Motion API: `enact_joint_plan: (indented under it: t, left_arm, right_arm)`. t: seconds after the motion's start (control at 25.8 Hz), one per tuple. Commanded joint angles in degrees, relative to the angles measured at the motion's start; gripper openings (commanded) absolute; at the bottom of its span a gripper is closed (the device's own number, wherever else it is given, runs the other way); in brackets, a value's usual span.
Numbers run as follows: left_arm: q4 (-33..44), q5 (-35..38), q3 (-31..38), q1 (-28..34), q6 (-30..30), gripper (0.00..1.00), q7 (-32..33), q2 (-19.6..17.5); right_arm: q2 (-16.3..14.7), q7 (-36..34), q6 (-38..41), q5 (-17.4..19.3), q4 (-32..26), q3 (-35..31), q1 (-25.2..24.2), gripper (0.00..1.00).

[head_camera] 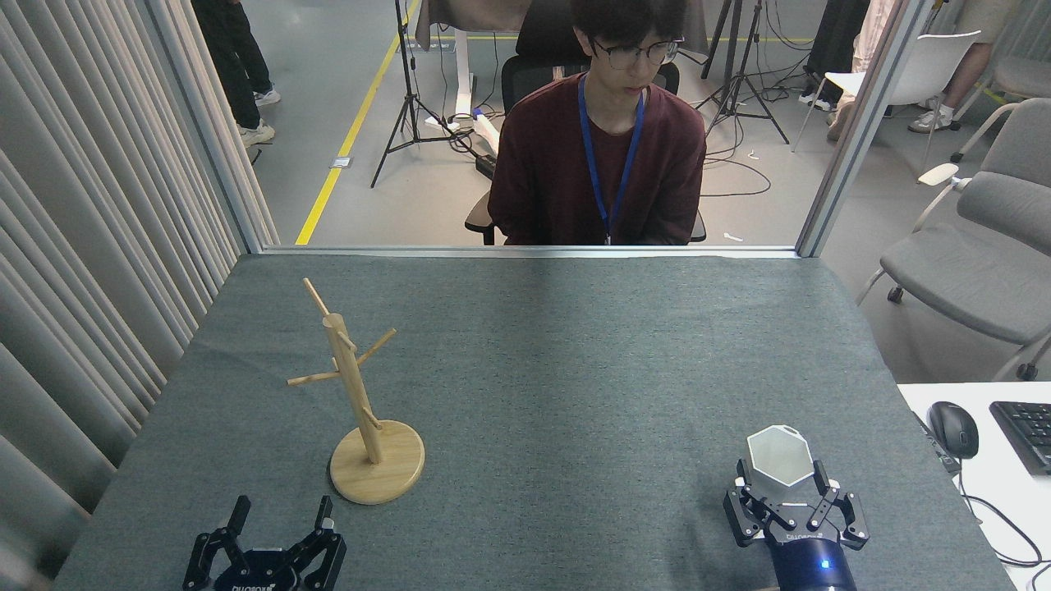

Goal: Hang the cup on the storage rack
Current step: 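Close the right gripper on the white hexagonal cup and lift it, then carry the cup with the right gripper toward the left gripper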

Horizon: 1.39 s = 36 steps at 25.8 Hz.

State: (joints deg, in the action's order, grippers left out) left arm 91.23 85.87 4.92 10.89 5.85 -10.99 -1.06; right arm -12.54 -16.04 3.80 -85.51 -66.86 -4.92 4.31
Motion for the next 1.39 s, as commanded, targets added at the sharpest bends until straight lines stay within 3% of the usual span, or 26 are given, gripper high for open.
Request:
enact_joint_plan:
  t: [0.0, 0.27, 0.43, 0.5, 0.66, 0.81, 1.12, 1.35]
  left_arm:
    - [0.1, 0.0, 0.0, -0.1, 0.0, 1.00, 0.0, 0.0]
    - [0.2, 0.1, 0.0, -0.2, 0.1, 1.00, 0.0, 0.0]
    - [0.2, 0.2, 0.0, -0.4, 0.1, 1.00, 0.0, 0.0]
    - [0.2, 0.2, 0.0, -0.4, 0.1, 1.00, 0.0, 0.0]
    - [-1.6, 0.8, -0.3, -2.1, 0.1, 1.00, -0.2, 0.1]
    - [-3.8, 0.9, -1.4, -2.9, 0.5, 1.00, -2.9, 0.3]
    - [-5.0, 5.8, -13.1, -3.1, 0.3, 1.00, -3.0, 1.1]
    - [-6.1, 9.8, -18.5, -4.7, -0.4, 1.00, -2.9, 3.3]
  right_arm:
    - [0.1, -0.5, 0.0, 0.1, 2.4, 0.0, 1.4, 0.98]
    - [0.1, -0.7, -0.2, 0.1, 6.0, 0.0, 2.9, 0.97]
    - [-0.1, -0.8, -1.0, -0.1, 6.0, 0.0, 2.8, 0.59]
    - [-0.3, -0.8, -1.0, 0.0, 5.9, -0.1, 2.8, 0.54]
    - [-0.2, -0.8, -1.1, 0.2, 2.3, -0.1, 2.8, 0.53]
    - [0.4, -0.6, -1.0, 0.1, -7.4, 0.1, 1.8, 0.53]
    - [7.9, -0.4, -1.0, -4.5, -18.1, 8.4, -1.2, 0.53]
    - [13.5, -0.4, -1.0, -11.0, -19.5, 14.0, -1.9, 0.53]
